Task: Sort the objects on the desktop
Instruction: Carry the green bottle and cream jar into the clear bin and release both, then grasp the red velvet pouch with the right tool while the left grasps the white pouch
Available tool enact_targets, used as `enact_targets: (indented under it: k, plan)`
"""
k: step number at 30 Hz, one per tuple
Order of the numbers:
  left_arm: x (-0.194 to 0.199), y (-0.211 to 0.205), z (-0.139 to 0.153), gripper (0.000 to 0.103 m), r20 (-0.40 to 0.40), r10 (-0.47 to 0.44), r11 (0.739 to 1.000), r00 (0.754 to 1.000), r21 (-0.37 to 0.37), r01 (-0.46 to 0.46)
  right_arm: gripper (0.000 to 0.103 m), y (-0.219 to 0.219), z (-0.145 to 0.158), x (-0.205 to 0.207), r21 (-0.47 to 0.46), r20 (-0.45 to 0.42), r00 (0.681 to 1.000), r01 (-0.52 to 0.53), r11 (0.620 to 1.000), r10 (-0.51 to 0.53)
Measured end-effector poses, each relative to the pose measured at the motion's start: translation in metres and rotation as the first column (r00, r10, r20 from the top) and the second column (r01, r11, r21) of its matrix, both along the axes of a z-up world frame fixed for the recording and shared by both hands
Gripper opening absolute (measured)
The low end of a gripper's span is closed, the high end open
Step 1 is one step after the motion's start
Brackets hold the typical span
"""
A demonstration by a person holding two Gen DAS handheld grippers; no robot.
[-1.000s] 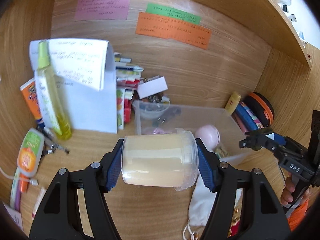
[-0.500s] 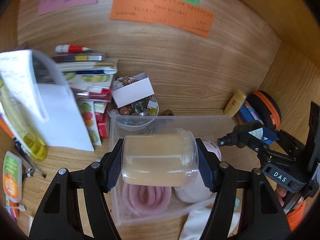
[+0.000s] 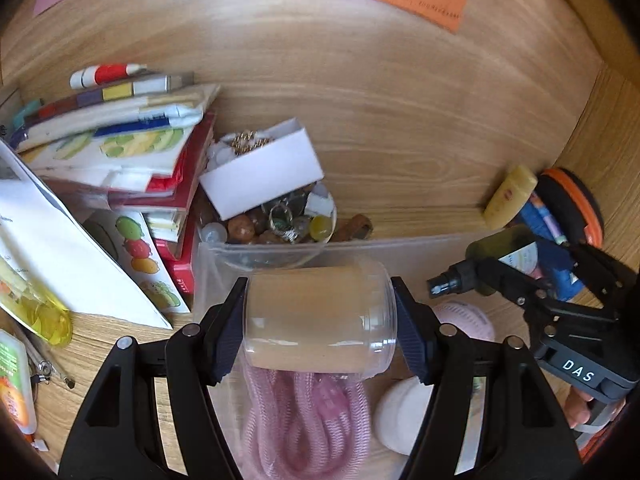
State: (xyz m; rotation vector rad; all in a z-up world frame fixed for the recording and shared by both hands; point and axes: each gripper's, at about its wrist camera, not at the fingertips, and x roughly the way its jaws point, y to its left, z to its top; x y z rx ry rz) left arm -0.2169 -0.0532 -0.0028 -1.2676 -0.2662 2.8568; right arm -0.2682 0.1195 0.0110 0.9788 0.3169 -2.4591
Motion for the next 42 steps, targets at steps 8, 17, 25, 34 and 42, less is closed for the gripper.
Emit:
enact_targets:
  k: [8,17,25,34,42]
  plan:
    - [0.005,0.005,-0.002,0.067,0.001,-0.017,0.999,1.000,-0.042,0.017,0.054,-0.016,-0.015,-0.008,0.098,0.023,1.000,-0.008,0.995,0.006]
    - [0.007,0.013,0.001,0.067,-0.040,0.006,0.992,0.999,-0.128,-0.011,0.054,-0.015,-0.020,-0.011,0.084,0.092,0.995,-0.032,0.996,0.024]
    - [0.015,0.010,0.011,0.071,-0.039,0.004,0.997,0.999,-0.083,-0.007,0.075,-0.001,-0.002,0.015,0.030,0.078,0.995,-0.062,0.998,0.059]
    - [0.056,0.013,0.029,0.090,-0.088,-0.011,0.998,0.996,-0.070,0.005,0.084,0.021,0.025,0.068,-0.013,-0.018,0.997,-0.079,0.997,0.079]
    - [0.109,0.011,0.036,0.093,-0.112,-0.044,0.995,0.993,-0.095,0.033,0.085,0.035,0.024,0.135,0.011,-0.103,0.992,-0.067,0.998,0.068]
